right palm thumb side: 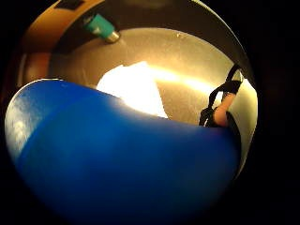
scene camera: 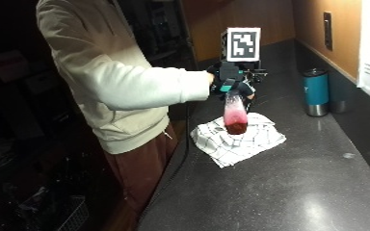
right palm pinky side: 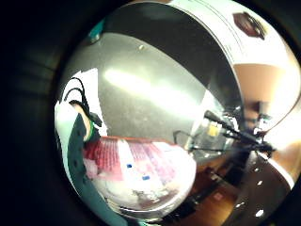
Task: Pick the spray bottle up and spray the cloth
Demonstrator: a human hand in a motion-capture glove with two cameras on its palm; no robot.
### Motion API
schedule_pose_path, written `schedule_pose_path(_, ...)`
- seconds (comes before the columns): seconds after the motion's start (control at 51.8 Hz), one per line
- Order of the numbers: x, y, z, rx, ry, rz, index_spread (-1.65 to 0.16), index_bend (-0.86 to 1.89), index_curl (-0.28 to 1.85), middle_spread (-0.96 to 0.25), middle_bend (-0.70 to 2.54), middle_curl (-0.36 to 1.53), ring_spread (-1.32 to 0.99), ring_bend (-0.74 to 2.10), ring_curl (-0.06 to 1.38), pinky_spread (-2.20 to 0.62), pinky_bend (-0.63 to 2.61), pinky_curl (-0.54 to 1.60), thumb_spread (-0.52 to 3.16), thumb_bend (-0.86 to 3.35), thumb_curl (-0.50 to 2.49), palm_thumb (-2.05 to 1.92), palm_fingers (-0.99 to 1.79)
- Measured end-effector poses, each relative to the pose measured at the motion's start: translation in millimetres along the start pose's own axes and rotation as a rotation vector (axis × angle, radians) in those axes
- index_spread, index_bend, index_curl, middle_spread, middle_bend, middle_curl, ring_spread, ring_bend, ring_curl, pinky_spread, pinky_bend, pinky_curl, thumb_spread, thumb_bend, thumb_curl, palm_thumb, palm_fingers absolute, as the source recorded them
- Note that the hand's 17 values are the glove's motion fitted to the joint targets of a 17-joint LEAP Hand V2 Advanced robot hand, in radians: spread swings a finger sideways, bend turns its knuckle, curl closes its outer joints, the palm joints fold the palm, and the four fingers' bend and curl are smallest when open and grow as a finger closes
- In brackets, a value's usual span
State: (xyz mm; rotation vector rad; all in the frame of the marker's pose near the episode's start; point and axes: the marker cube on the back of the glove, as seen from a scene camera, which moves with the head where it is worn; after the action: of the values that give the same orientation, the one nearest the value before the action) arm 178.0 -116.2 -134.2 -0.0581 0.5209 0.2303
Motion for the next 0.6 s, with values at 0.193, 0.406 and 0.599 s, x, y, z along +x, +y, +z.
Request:
schedule_pose_path(0.193,-47,3,-6,-0.073,0.164,-0.08,-0.2,0.37,0.52,-0.14,0.48,0.46,-0.2,0.48,0.41,-0.23,0.31,0.37,0.1,-0.04,0.74,0.97,1.36)
schedule_pose_path(0.406,-81,6,14,-0.106,0.233,-0.137,-0.2,0.37,0.52,-0.14,0.48,0.46,-0.2,0.48,0.41,-0.23,0.32,0.37,0.1,-0.04,0.74,0.97,1.36)
schedule_pose_path(0.599,-93,8,26,-0.11,0.198,-0.135,-0.2,0.37,0.52,-0.14,0.48,0.46,-0.2,0.48,0.4,-0.23,0.32,0.37,0.1,-0.04,0.75,0.97,1.36)
